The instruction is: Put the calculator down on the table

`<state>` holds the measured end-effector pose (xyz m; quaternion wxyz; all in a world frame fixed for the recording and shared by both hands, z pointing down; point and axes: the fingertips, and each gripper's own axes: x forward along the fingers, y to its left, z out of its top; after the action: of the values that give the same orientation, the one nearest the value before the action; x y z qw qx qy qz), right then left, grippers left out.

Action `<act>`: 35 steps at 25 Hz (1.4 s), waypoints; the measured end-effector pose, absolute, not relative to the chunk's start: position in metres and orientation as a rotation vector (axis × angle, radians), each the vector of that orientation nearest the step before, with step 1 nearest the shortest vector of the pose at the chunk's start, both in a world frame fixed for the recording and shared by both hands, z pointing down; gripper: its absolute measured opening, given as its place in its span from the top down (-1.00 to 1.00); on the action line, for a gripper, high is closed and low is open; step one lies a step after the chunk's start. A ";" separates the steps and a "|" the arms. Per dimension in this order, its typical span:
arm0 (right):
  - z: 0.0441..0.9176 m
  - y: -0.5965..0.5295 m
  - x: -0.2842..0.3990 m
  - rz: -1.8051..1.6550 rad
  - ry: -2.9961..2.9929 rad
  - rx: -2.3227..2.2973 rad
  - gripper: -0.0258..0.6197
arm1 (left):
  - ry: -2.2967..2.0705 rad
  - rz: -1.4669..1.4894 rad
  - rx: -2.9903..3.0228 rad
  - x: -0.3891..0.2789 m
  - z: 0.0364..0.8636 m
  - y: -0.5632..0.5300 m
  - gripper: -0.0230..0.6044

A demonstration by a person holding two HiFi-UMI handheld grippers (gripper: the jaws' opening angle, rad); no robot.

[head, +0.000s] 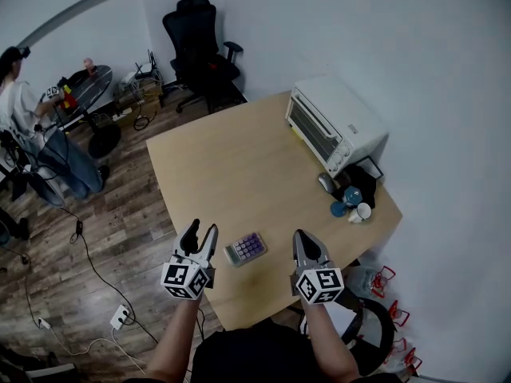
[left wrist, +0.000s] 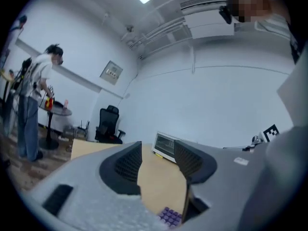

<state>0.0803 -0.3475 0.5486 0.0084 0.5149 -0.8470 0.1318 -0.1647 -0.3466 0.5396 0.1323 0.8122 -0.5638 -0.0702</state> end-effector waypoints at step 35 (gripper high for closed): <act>0.532 -0.351 0.085 0.261 -2.677 1.628 0.89 | -2.008 0.024 2.444 -0.174 0.502 -0.302 0.94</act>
<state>0.0847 -0.3507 0.5323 -0.0014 0.5178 -0.8514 0.0831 -0.1745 -0.3021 0.5017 -0.0108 0.7727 -0.6346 0.0077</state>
